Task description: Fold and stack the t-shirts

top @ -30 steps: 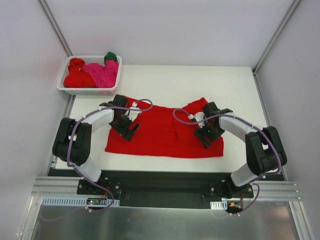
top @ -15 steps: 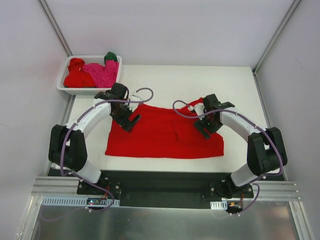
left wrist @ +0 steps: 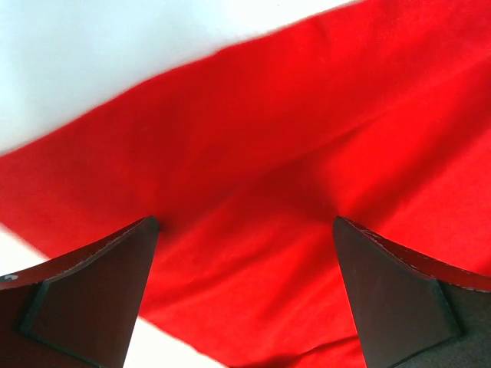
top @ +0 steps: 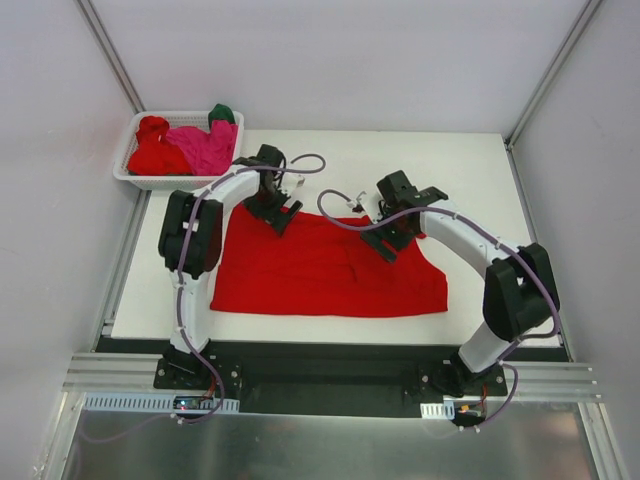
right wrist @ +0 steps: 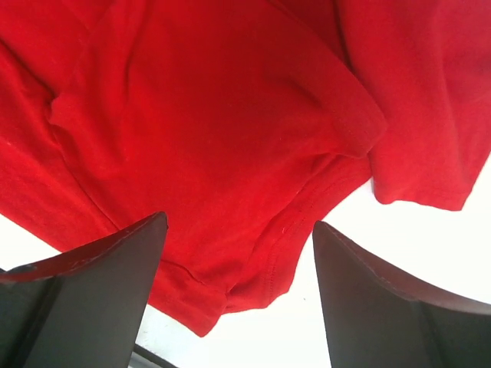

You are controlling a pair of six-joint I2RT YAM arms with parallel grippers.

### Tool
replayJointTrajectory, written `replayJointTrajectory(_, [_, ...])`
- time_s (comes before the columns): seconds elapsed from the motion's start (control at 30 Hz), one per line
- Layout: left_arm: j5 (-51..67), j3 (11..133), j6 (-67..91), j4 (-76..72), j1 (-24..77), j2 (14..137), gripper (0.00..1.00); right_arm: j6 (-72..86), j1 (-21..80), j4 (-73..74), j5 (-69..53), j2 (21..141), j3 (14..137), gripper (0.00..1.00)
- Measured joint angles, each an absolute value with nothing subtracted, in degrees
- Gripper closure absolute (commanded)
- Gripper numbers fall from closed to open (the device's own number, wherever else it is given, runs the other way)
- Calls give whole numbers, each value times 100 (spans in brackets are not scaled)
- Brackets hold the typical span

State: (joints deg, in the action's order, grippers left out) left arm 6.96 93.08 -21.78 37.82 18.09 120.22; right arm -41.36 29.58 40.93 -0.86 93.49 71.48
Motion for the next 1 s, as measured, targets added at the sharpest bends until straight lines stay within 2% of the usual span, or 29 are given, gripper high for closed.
replayJointTrajectory(0.3, [672,9830,-2110,3852,2082,12267,2,-4112,3111,4270,-104,9391,7070,19])
replayJointTrajectory(0.7, [943,10300,-1966,3887,2432,12414,1,-4069,4167,4285,-311,9236,7070,19])
replayJointTrajectory(1.0, [1223,10298,-1927,3992,2770,12473,1,-4309,4303,4650,-1540,9327,7249,18])
